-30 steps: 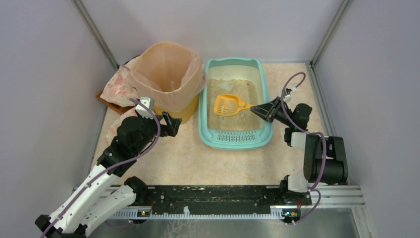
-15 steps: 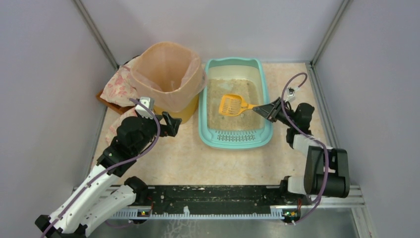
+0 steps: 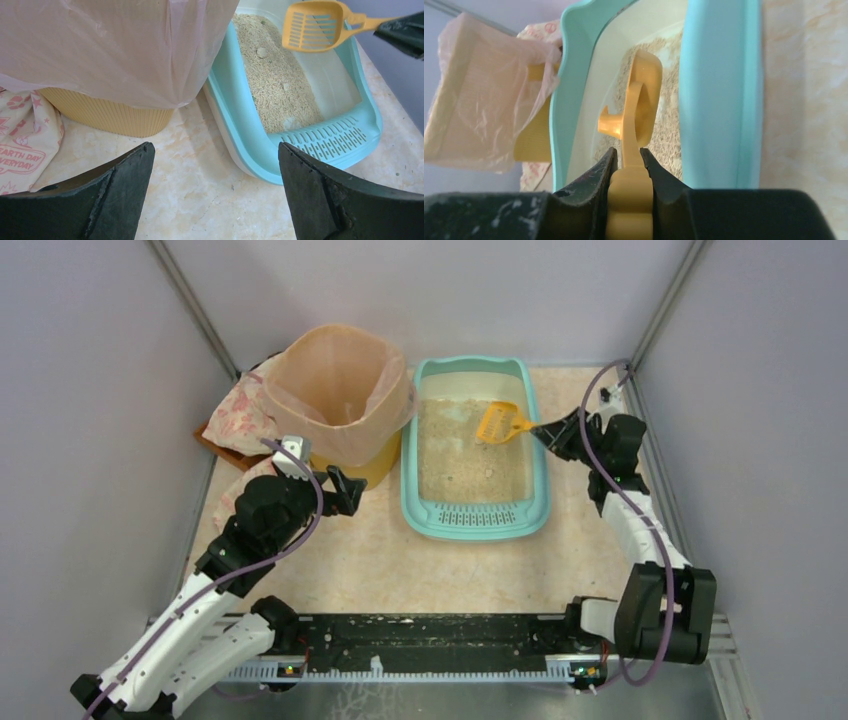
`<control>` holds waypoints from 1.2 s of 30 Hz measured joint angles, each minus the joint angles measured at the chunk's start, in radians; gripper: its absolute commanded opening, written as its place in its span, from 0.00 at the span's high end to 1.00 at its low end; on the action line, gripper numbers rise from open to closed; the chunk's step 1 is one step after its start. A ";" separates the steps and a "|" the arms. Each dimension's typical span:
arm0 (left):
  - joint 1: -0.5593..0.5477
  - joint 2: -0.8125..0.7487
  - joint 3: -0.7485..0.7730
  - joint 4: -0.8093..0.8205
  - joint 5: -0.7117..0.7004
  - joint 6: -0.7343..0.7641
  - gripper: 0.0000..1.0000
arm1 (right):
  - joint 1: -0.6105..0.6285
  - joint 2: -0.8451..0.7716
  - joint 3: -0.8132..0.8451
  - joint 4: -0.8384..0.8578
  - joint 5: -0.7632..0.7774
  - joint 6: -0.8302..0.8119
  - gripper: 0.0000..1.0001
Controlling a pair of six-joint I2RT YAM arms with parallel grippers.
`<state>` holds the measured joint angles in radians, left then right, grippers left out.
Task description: Clean the litter box
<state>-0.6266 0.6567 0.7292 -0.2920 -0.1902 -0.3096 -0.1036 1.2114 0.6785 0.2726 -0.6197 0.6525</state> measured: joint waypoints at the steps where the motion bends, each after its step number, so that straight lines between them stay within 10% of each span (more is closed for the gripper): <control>1: 0.000 -0.001 0.000 0.000 0.000 0.000 0.01 | 0.006 0.004 0.041 -0.041 0.033 -0.008 1.00; 20: 0.000 -0.018 0.000 0.000 0.000 0.000 0.01 | 0.219 0.226 0.460 -0.614 0.457 -0.198 1.00; 36: 0.000 -0.038 0.000 -0.008 -0.047 0.002 0.01 | 0.246 0.485 0.652 -0.612 0.452 -0.208 1.00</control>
<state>-0.6266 0.6189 0.7296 -0.3000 -0.2371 -0.3080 0.1421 1.6966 1.3308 -0.3393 -0.1677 0.4450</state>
